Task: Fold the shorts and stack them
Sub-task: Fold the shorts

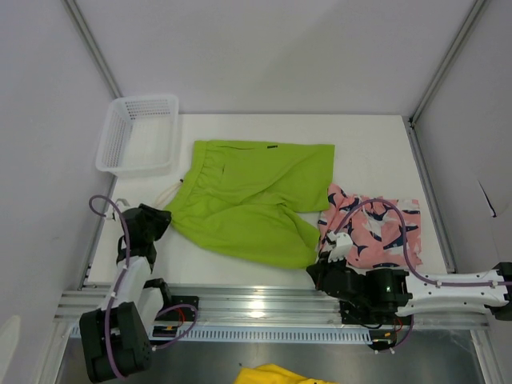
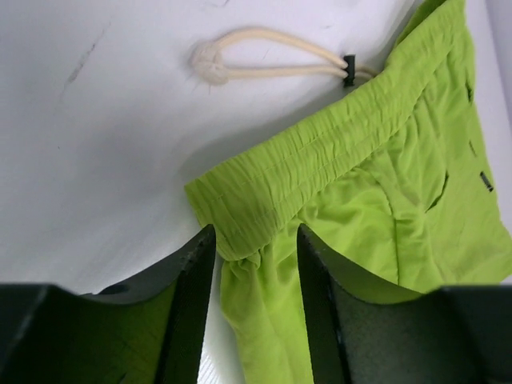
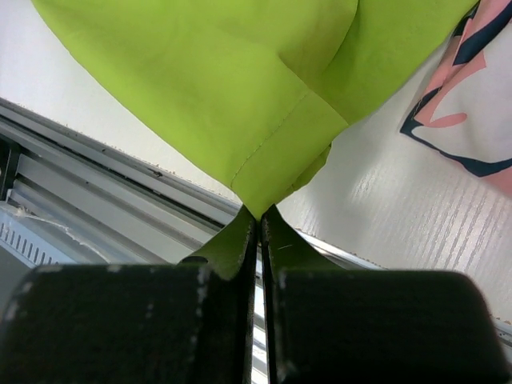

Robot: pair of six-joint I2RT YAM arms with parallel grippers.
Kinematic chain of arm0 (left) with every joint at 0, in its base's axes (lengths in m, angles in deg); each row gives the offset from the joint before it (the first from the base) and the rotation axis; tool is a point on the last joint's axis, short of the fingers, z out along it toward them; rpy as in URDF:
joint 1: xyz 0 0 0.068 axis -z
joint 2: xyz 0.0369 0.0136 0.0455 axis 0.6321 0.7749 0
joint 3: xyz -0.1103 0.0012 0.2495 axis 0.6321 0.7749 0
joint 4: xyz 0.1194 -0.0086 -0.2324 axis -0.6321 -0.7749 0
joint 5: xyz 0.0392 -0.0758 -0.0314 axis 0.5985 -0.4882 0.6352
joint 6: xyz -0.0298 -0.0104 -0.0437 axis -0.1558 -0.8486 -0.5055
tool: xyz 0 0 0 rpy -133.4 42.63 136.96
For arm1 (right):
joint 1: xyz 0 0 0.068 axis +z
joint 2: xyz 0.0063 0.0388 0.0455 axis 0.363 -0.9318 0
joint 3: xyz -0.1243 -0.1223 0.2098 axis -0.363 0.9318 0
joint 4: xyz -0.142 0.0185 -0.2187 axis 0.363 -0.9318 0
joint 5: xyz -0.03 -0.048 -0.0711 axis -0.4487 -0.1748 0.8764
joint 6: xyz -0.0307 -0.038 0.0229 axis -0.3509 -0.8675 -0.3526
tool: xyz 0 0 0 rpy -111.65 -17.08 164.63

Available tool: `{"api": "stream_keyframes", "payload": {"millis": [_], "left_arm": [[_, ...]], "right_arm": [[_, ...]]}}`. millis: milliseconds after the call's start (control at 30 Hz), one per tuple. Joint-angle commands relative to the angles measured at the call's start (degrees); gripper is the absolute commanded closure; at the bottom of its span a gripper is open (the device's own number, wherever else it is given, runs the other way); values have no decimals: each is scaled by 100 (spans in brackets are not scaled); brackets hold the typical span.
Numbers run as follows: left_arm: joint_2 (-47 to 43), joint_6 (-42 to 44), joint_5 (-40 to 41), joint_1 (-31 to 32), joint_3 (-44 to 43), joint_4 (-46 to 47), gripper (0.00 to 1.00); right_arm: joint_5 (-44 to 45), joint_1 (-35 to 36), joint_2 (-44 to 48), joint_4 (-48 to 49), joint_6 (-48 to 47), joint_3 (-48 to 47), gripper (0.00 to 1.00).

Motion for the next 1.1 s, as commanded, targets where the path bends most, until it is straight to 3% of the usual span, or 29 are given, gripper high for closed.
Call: {"api": "stream_keyframes", "payload": {"millis": [0,200,400,500,533,567,600,800,933,1067], "left_arm": [[-296,-162,173,-90,144,150,50],[324,-267,76,-90,92,397,46],[1310,-285,-152,-90,-233,678,48],[1846,-268,-301,-90,-427,915,67],[2056,-189,-476,-90,-453,1038,89],[2128,-145,-530,-90,-549,1021,100],[2155,-110,-530,-99,-559,987,100],[1295,136,-197,-90,-681,66,100],[399,312,312,-90,-1251,-1654,100],[-384,155,735,-81,-1648,-2739,100]], "right_arm": [[-1,-84,-13,307,-69,38,100],[-124,-120,-100,492,-245,29,100],[-274,-67,-197,729,-474,-23,100],[-344,47,-206,826,-588,-67,100],[-335,91,-223,826,-614,-93,100],[-309,231,-241,800,-614,-120,100],[-283,319,-267,774,-606,-181,100],[-379,1398,-601,1028,-869,-339,100],[-283,2136,-1128,1204,-887,-672,100],[112,2718,-1611,1064,-861,-1172,100]]}}
